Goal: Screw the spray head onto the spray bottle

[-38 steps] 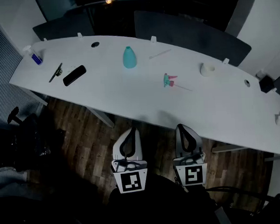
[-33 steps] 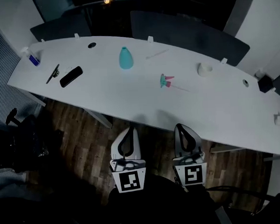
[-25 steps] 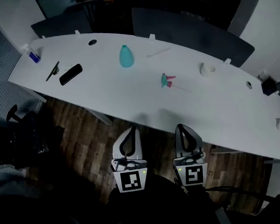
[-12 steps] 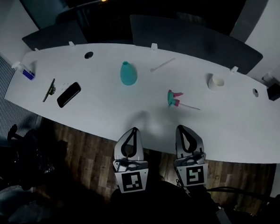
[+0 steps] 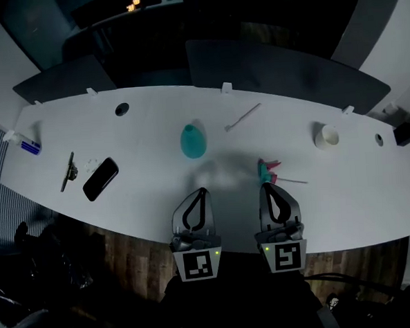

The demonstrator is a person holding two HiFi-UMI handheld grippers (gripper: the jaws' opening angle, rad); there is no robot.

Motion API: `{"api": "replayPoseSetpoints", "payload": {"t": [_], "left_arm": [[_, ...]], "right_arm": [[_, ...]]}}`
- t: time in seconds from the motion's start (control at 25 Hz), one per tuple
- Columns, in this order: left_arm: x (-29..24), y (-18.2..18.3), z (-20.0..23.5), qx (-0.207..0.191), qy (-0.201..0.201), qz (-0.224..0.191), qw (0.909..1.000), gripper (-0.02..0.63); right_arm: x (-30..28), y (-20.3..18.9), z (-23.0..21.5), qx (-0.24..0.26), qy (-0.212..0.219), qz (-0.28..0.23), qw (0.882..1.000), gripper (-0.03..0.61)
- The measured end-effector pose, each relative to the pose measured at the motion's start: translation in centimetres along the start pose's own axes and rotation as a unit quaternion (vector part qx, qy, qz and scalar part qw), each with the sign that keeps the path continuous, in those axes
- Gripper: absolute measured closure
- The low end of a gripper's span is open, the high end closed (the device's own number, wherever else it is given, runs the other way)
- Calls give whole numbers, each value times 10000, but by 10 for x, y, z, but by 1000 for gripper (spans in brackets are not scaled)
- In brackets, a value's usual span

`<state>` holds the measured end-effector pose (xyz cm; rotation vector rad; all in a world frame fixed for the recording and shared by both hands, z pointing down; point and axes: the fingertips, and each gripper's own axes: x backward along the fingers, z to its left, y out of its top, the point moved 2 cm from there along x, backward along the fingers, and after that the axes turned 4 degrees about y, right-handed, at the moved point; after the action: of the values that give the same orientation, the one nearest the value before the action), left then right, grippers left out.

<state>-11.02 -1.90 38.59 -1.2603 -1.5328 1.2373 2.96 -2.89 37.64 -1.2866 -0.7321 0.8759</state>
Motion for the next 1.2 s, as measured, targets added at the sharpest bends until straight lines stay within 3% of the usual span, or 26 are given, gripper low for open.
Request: {"api": "replayPoseSetpoints", "payload": {"t": [0.52, 0.64, 0.72, 0.84, 1.0, 1.2], "left_arm": [[-24, -1, 0, 103, 110, 69, 9999, 609], [-29, -6, -2, 381, 160, 188, 9990, 606], [-36, -16, -1, 673, 135, 396, 9969, 457], [-55, -40, 7, 890, 139, 818, 9926, 304], [-96, -85, 28, 946, 246, 1246, 9874, 151], [-143, -112, 47, 779, 342, 1522, 9847, 129]], "right_arm": [[-20, -6, -23, 23, 159, 282, 9995, 572], [-24, -4, -30, 70, 212, 218, 9995, 572], [-25, -5, -34, 46, 219, 229, 9995, 572], [-24, -5, -40, 63, 225, 208, 9995, 572], [-20, -6, -50, 112, 173, 254, 9995, 572], [-15, -8, -64, 163, 3, 340, 9993, 572]]}}
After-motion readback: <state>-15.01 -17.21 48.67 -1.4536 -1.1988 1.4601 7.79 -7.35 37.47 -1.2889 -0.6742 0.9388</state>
